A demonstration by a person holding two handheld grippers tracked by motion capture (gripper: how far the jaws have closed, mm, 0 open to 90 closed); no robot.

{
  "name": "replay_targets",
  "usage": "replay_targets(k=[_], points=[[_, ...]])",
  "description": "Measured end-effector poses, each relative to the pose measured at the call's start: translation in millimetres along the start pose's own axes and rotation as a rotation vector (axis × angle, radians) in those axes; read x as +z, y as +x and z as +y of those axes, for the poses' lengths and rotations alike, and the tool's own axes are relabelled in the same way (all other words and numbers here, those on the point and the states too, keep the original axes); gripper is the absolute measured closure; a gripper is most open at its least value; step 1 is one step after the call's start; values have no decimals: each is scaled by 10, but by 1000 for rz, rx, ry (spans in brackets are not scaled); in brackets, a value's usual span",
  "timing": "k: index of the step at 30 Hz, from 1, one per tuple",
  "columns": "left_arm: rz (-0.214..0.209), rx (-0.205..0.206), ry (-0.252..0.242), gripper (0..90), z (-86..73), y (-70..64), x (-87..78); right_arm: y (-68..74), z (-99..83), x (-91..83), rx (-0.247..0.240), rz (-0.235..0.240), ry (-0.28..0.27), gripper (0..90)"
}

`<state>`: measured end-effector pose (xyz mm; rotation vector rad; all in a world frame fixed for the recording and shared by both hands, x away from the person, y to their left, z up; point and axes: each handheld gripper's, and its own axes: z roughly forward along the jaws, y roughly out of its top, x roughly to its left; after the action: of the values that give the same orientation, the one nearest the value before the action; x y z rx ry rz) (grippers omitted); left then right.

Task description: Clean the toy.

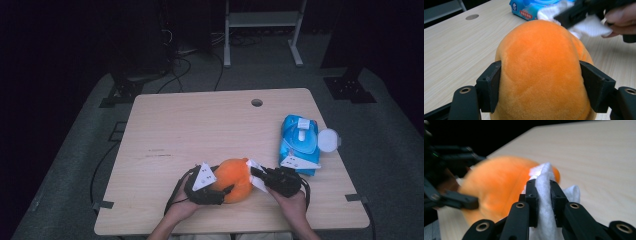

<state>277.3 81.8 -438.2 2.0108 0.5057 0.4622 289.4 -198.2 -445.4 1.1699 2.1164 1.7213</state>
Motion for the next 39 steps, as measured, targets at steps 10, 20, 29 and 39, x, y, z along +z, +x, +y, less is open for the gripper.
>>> replay_targets(k=[10, 20, 29, 39], points=[[-77, -186, 33, 73, -7, 161, 30, 212, -21, 56, -108, 74, 3, 798], [-53, -108, 36, 218, 3, 92, -12, -67, -97, 37, -14, -27, 21, 799], [-58, -119, 44, 121, 89, 58, -27, 107, 28, 5, -73, 35, -10, 800], [-39, -71, 66, 187, 138, -37, 25, 379, 109, 49, -178, 89, -12, 796]])
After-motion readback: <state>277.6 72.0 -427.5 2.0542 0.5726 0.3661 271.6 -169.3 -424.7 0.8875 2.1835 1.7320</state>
